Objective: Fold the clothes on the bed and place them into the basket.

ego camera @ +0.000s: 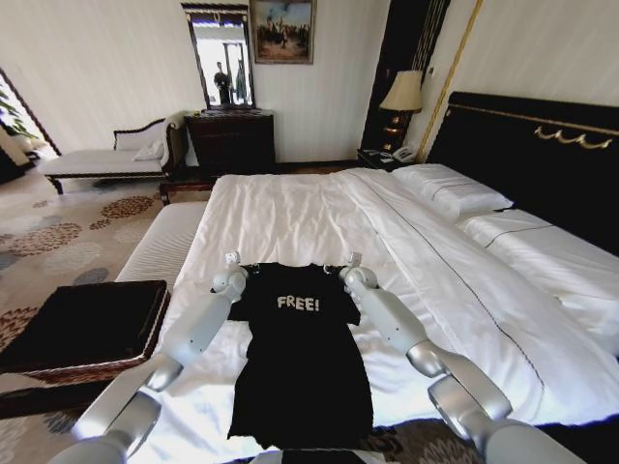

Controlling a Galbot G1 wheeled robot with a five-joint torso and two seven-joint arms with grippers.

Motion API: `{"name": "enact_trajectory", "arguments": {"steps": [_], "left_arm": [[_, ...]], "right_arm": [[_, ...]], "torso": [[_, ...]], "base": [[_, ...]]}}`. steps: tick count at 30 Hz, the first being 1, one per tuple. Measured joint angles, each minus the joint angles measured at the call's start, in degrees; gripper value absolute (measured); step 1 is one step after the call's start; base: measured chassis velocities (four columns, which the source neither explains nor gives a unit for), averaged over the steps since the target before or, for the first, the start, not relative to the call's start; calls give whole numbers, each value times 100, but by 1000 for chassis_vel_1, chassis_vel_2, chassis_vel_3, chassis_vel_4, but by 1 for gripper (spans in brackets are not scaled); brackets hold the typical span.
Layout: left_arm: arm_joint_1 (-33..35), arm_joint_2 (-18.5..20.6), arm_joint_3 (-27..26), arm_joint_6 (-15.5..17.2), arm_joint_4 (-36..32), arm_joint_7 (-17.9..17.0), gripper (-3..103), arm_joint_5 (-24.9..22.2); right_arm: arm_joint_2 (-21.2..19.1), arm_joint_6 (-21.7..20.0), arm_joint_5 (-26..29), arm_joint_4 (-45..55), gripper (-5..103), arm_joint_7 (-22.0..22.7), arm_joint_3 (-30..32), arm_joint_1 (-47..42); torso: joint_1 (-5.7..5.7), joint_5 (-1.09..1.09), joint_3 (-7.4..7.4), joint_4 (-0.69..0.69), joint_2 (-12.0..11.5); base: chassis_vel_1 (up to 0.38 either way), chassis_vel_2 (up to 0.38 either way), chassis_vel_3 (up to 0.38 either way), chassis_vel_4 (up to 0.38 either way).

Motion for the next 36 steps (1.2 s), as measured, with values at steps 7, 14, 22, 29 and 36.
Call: {"name": "enact_trajectory", "arguments": {"steps": [7,14,22,29,36], "left_arm": [[927,527,-348,-754,-1124,240,67,955],[2552,955,-1254,-1348,-2345,500,89,1737],[5327,685,-3062,-1663,-3854,977,100,2344],[6735,221,-3859,-1792,-4558,1270,100,2226],[7493,12,-3922,-1921,-4950,1431,100,2254]], "right_arm": [[-800,400,-190,1286,76,3,163,-542],[-1465,815,-1385,2540,96,-236,956,-1812],[-1447,920,-2260,3904,100,-403,2439,-4081],[-1194,1053,-2605,4290,100,-422,2805,-5078],[-913,1116,-2738,4469,100,-415,2894,-5516]], "torso": [[-1,-4,-1,-2,0],[-1,0,0,0,0],[-4,-1,-2,2,1],[-1,-1,-1,0,1],[0,-1,0,0,0]], "base": [[0,0,0,0],[0,0,0,0],[0,0,0,0],[21,-28,-26,20],[136,-147,-159,158]]}}
